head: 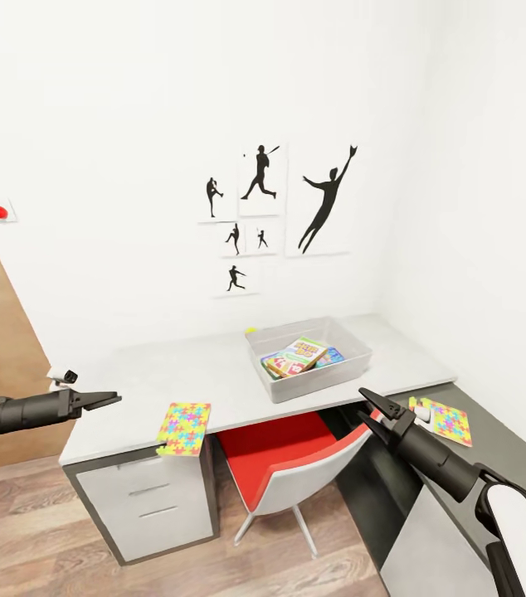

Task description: Put all the toys in the child's room - the three board games (two on the bed and one on the table), the two jigsaw puzzles on the table, and the tennis ball on the table - inside the toy box on the table in the child's room.

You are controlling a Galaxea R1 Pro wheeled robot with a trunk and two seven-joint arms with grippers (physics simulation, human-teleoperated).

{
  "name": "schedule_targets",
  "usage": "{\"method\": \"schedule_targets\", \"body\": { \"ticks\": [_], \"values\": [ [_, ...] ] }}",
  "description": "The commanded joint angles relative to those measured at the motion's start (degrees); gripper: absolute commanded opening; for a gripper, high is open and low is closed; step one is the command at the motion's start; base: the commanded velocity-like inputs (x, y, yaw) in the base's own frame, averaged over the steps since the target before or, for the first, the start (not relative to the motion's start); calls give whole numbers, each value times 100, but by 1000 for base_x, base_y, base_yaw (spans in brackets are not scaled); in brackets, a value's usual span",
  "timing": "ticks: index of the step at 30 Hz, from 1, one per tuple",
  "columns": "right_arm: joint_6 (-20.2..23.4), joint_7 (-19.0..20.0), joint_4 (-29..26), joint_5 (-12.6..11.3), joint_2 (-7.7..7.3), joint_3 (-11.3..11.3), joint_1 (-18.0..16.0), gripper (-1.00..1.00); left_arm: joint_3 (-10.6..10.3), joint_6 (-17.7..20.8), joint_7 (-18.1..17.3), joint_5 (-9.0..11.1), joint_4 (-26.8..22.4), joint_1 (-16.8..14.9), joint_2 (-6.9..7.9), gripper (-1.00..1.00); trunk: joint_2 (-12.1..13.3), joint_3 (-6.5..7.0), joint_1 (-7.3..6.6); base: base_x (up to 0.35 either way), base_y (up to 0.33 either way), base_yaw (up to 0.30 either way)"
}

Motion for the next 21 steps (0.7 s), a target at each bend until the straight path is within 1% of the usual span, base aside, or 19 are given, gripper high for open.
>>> {"method": "schedule_targets", "body": {
  "ticks": [1, 5, 8, 10, 11, 13, 14, 15, 16, 18, 19, 21],
  "values": [
    [26, 44, 0, 41, 1, -9, -7, 100, -37, 62, -17, 35, 3, -8, 8, 100, -13, -14, 4, 0, -9, 0],
    [26, 40, 0, 41, 4, -7, -7, 100, -39, 77, -17, 46, 4, -8, -6, 100, -13, -14, 4, 0, -4, 0],
    [26, 40, 0, 53, 10, -8, -7, 100, -40, 85, -17, 47, 4, -8, -123, 100, -13, -14, 4, 0, -1, 0],
    [26, 39, 0, 86, 5, -9, -7, 100, -35, 102, -17, 45, 3, -8, -261, 100, -13, -14, 4, 0, 0, 0],
    [26, 39, 2, 93, 4, -9, -7, 100, -36, 113, -17, 44, 3, -8, -287, 100, -13, -14, 4, 0, 0, 0],
    [26, 40, 1, 109, 2, -9, -7, 100, -42, 191, -17, 28, 7, -8, -388, 100, -13, -14, 4, 0, 0, 0],
    [26, 40, 0, 113, 2, -9, -7, 100, -41, 235, -17, 20, 10, -8, -454, 100, -53, -31, 26, 0, 0, 0],
    [26, 40, 0, 114, 3, -9, -7, 100, -43, 253, -17, 17, 12, -8, -487, 100, -93, -49, 48, 0, 0, 0],
    [24, 41, 0, 116, 7, -9, -7, 100, -45, 283, -17, 13, 17, -8, -547, 100, -93, -49, 48, 0, 0, 0],
    [21, 40, 0, 118, 17, -9, -7, 100, -48, 322, -17, 13, 68, -8, -611, 100, -93, -49, 48, 0, 0, 0],
    [20, 40, 0, 120, 19, -9, -7, 100, -47, 331, 18, 13, 102, -8, -626, 100, -93, -49, 48, 0, 0, 0],
    [2, 40, 0, 125, 22, -9, -7, 100, -36, 365, 219, 21, 261, -8, -679, 100, -93, -49, 48, 0, 0, 0]
  ]
}}
